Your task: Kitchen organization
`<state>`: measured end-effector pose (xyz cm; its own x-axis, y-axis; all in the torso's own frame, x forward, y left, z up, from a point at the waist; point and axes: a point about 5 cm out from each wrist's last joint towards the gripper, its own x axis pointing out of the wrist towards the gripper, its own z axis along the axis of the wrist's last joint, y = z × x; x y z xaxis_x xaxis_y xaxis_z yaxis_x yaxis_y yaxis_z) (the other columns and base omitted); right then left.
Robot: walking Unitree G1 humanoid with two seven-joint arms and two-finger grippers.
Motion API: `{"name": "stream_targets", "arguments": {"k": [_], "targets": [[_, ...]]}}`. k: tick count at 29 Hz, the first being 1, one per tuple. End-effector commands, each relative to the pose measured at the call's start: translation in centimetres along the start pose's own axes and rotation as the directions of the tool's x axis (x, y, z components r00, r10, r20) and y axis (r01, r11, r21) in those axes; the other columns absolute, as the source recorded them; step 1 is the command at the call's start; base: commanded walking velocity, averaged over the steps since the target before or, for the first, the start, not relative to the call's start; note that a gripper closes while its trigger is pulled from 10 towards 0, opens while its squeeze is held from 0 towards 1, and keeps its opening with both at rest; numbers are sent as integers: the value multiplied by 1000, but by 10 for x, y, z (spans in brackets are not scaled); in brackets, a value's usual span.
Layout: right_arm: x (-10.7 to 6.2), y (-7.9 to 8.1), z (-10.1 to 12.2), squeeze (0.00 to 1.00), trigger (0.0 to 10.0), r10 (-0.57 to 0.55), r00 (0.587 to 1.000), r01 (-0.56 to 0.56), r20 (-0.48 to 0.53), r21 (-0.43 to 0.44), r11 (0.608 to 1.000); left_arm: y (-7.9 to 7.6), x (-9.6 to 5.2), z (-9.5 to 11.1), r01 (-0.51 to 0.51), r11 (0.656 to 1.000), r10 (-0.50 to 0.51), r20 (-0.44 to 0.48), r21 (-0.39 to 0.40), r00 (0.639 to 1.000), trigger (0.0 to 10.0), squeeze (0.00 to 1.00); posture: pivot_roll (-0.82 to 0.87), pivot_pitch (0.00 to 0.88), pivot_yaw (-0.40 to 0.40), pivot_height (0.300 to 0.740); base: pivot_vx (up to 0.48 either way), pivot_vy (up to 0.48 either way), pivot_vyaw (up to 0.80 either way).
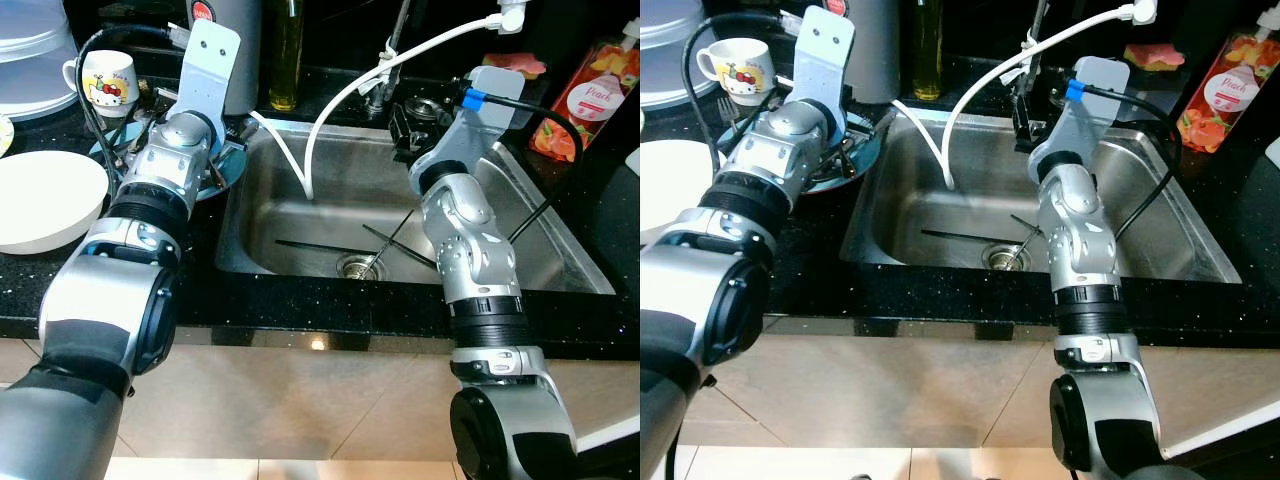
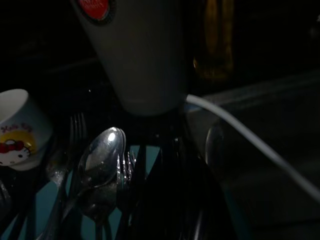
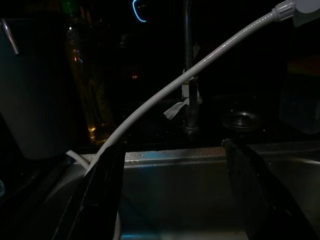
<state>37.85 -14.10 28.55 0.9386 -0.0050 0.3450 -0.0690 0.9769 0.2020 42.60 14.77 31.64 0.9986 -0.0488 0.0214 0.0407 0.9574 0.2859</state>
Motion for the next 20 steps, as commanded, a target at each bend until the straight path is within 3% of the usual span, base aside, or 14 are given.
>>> {"name": "stream_targets", "arguments": {"k": [1, 6, 8, 10, 13, 20], "targets": [[-2, -8, 3, 0, 10000, -25, 1000, 25, 15, 8, 1000, -5, -3, -4, 7, 999, -8, -35, -33, 999, 10000, 0, 255, 65, -59, 740, 0, 0, 0], [-3, -7, 1, 0, 10000, -24, 1000, 24, 12, 11, 1000, -1, -9, -12, -48, 999, 48, -54, 7, 997, 10000, 0, 259, 65, -59, 740, 0, 0, 0], [-3, -5, -1, 0, 10000, -20, 1000, 19, 8, 16, 1000, 4, -13, -30, -104, 993, 94, -167, -51, 981, 10000, 0, 266, 63, -61, 740, 0, 0, 0], [-3, -3, -2, 0, 10000, -16, 1000, 16, 5, 20, 1000, 4, -17, -42, -137, 988, 119, -225, -66, 967, 10000, 0, 267, 62, -62, 740, 0, 0, 0], [-3, 0, -3, 0, 10000, -11, 1000, 10, 3, 24, 1000, 9, -25, -52, -202, 979, 190, -232, -30, 954, 10000, 0, 263, 58, -62, 740, 0, 0, 0], [-4, -2, -3, 0, 10000, -10, 1000, 10, 4, 23, 1000, 21, -25, -56, -255, 965, 233, -251, -58, 939, 10000, 0, 263, 50, -60, 740, 0, 0, 0]]}}
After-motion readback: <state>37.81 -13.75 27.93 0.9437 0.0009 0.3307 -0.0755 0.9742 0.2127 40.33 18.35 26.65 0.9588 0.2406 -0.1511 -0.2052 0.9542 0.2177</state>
